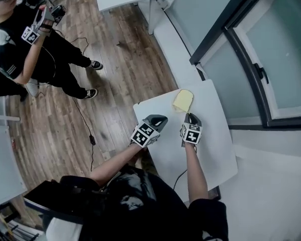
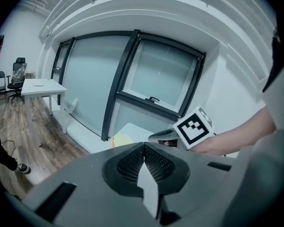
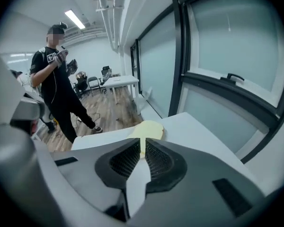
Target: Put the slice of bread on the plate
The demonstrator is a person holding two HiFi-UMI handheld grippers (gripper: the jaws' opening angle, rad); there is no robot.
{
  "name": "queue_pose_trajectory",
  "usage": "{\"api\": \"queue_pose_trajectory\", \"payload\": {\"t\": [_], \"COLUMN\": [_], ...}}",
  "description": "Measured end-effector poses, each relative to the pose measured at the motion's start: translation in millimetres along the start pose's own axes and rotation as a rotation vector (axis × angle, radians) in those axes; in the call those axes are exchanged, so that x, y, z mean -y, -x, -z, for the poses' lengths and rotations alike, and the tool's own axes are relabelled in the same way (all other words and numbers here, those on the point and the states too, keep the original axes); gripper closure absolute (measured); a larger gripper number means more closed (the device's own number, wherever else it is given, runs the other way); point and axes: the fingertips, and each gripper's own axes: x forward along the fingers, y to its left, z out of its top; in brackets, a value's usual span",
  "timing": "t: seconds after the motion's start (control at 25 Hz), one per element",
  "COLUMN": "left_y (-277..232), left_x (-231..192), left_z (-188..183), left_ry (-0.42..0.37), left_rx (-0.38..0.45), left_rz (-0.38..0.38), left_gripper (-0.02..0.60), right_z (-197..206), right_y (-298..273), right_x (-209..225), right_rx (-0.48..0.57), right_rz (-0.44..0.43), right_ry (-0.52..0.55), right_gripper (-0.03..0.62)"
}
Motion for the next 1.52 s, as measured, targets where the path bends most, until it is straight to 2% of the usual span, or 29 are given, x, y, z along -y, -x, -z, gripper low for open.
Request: {"api": "queue_pose_trajectory", "payload": {"t": [0.08, 0.4, 0.56, 0.76, 1.16, 1.52], "left_y": [10.4, 60.3, 78.6, 90.0, 96.4, 102.3], "left_x": [9.2, 67.6, 98.5, 106.8, 120.4, 120.1], "left_z": [-2.9, 2.4, 12.1, 16.4, 23.1, 28.1], "left_ry": [-0.017, -0.16, -0.166, -0.193, -0.205, -0.2], "left_rx": [0.015, 0.049, 0.062, 0.068, 0.068, 0.055], "left_rz": [0.008, 0.008, 0.042, 0.025, 0.031, 0.035], "left_gripper": [0.578, 0.578, 0.578, 0.578, 0.578, 0.578], "right_z": [-3.5, 13.2, 21.8, 27.3, 32.5, 32.2], "right_y": [37.0, 164.0, 207.0, 227.4, 243.2, 243.2], "right_x": [-9.1, -58.1, -86.8, -112.0, -100.2, -114.2], "right_rx": [0.055, 0.204, 0.252, 0.28, 0.309, 0.307], "right_rz": [0.011, -0.026, -0.043, -0.097, -0.092, -0.112], "right_ry": [-0.001, -0.091, -0.071, -0.034, -0.058, -0.051], "right_gripper": [0.585, 0.585, 0.585, 0.585, 0.585, 0.585]}}
